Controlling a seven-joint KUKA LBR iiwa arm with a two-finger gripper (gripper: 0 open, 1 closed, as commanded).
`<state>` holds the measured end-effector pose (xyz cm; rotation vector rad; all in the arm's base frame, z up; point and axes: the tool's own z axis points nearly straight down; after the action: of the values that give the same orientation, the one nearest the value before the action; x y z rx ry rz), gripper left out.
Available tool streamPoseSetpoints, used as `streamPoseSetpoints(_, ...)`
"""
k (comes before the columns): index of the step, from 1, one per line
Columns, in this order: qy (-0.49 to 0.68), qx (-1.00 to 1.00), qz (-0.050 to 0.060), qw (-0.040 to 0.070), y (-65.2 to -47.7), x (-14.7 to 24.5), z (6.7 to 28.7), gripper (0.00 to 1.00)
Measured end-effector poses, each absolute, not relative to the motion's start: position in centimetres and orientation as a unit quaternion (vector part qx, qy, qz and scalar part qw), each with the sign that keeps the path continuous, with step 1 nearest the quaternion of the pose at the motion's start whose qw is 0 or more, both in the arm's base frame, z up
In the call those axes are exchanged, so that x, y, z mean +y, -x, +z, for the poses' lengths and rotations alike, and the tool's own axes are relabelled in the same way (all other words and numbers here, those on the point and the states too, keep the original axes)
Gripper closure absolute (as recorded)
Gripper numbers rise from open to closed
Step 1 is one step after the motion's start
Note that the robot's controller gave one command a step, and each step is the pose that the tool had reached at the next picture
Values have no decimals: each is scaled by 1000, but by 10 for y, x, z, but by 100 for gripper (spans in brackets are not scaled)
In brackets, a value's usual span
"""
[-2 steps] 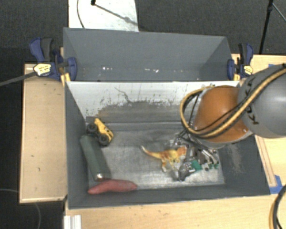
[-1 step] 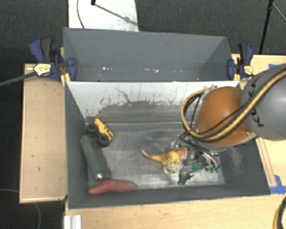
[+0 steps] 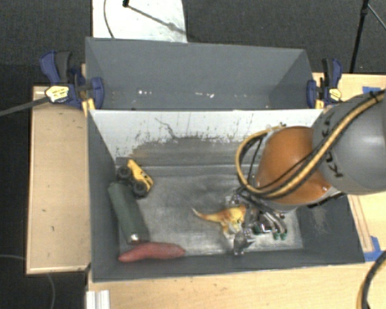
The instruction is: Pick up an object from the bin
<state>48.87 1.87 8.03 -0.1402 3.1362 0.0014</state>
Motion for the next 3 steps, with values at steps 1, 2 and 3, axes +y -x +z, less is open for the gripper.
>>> streamPoseSetpoints(1,22,1000,2,4,-496,7,73,100)
streamPoseSetpoints(2,21,1000,2,4,-496,7,73,100)
streamPoseSetpoints(3,21,1000,2,4,-496,8,73,100)
